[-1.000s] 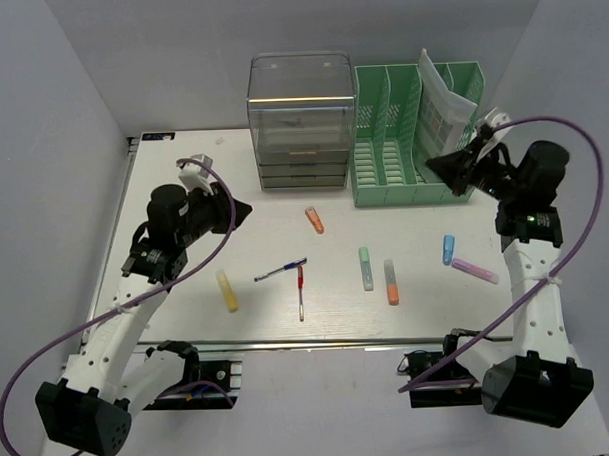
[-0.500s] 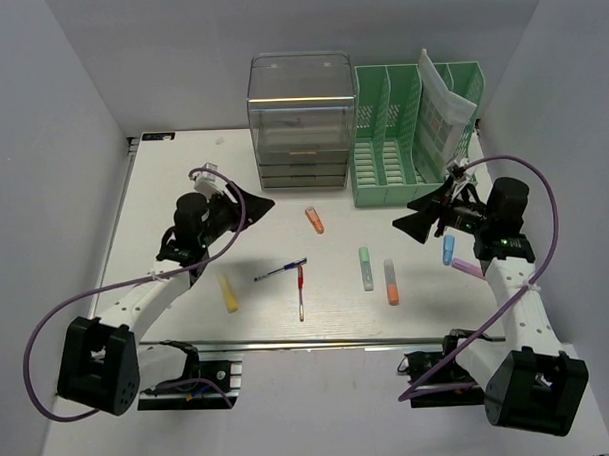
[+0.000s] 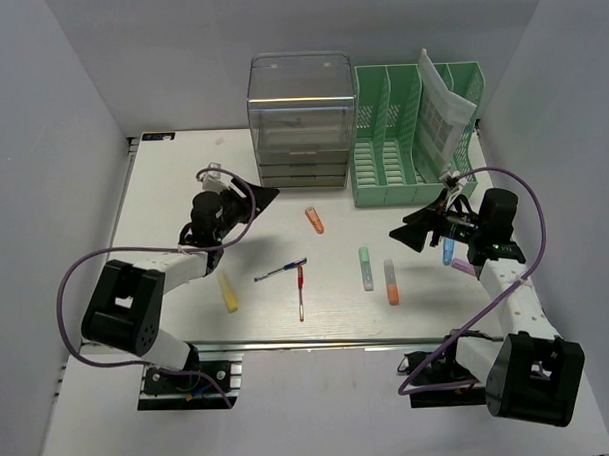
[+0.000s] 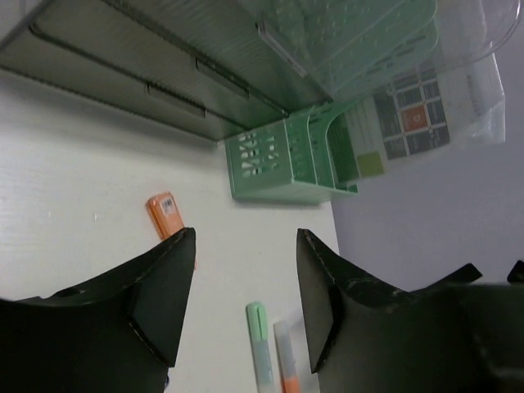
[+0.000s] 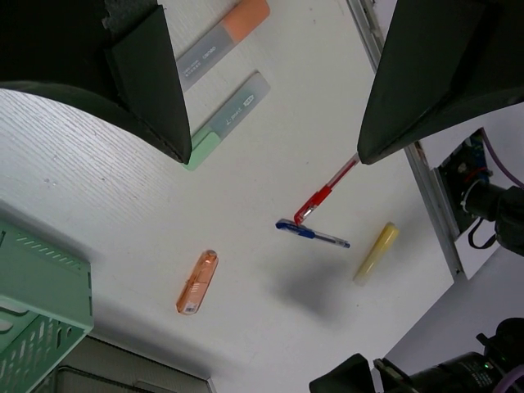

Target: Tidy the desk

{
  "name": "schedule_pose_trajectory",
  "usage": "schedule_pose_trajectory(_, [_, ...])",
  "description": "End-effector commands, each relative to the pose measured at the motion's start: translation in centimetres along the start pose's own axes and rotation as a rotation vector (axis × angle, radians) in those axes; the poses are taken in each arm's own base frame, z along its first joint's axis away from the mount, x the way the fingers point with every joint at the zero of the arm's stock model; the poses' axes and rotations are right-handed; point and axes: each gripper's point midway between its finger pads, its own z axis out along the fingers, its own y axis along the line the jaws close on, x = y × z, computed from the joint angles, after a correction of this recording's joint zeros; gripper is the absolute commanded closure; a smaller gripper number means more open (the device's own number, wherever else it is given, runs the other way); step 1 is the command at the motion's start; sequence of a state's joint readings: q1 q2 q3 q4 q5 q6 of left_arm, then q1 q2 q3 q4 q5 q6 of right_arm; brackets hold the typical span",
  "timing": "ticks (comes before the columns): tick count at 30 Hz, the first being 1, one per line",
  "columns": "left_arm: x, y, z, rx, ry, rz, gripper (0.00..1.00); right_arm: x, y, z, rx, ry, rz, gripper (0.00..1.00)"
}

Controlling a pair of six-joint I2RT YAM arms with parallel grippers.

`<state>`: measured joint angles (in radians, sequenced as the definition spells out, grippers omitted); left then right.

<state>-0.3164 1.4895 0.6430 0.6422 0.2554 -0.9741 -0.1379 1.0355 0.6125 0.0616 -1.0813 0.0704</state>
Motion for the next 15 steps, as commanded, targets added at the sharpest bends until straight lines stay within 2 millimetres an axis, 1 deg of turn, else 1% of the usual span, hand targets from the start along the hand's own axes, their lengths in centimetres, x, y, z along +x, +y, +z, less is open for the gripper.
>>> schedule_pose_trajectory(1, [-3.4,-2.7,1.0,0.103,-0.152,0.001,0.39,-1.2,0.0,-0.2,0.01,-0.028,-0.085,0.12])
schedule_pose_trajectory(3, [-3.4,-2.4,2.3,0.127,-0.16,0.001,0.43,-1.3,0.1,-0.2,0.007,-0.028,-0.088,0.13])
schedule_pose_trajectory(4, [-3.8,-2.8,3.0,0.146,-0.166,-0.017,0.49,-1.4,0.2,-0.2,0.003,-0.027,-0.088,0.14])
schedule_pose_trajectory(5, [-3.5,-2.1,3.8,0.15,-0.164,-0.029,0.51,-1.3,0.2,-0.2,0.003,-0.023,-0.083,0.14])
schedule_pose_trajectory(7, [-3.5,-2.0,4.9,0.166,-0.159,-0.057,0.57,-1.5,0.1,-0.2,0.004,-0.025,-0.09,0.14])
schedule_pose_trajectory(8, [-3.4,-1.8,5.9,0.181,-0.152,-0.06,0.57,-1.5,0.1,-0.2,0.003,-0.023,-0.091,0.14])
schedule_pose_trajectory(9, [-3.0,-2.0,6.4,0.193,-0.143,-0.062,0.57,-1.6,0.2,-0.2,0.006,-0.026,-0.096,0.14])
schedule_pose_trajectory(10, [-2.9,-1.7,7.2,0.192,-0.139,-0.074,0.55,-1.7,0.1,-0.2,0.012,-0.029,-0.1,0.14])
schedule_pose_trajectory(11, [-3.1,-1.7,7.5,0.198,-0.149,-0.078,0.55,-1.8,0.1,-0.2,0.015,-0.029,-0.103,0.14])
schedule_pose_trajectory(12, [-2.8,-1.9,7.8,0.205,-0.144,-0.087,0.54,-1.9,0.1,-0.2,0.017,-0.03,-0.108,0.14])
schedule_pose_trajectory(13, [-2.6,-1.4,8.3,0.197,-0.144,-0.092,0.53,-2.0,0.1,-0.2,0.016,-0.03,-0.111,0.14])
schedule_pose_trajectory(14, [-3.2,-1.9,8.8,0.209,-0.158,-0.087,0.51,-2.0,0.1,-0.2,0.019,-0.03,-0.111,0.14])
schedule_pose_trajectory(15, [-2.9,-2.2,9.2,0.213,-0.148,-0.087,0.5,-2.0,0.2,-0.2,0.019,-0.031,-0.115,0.14])
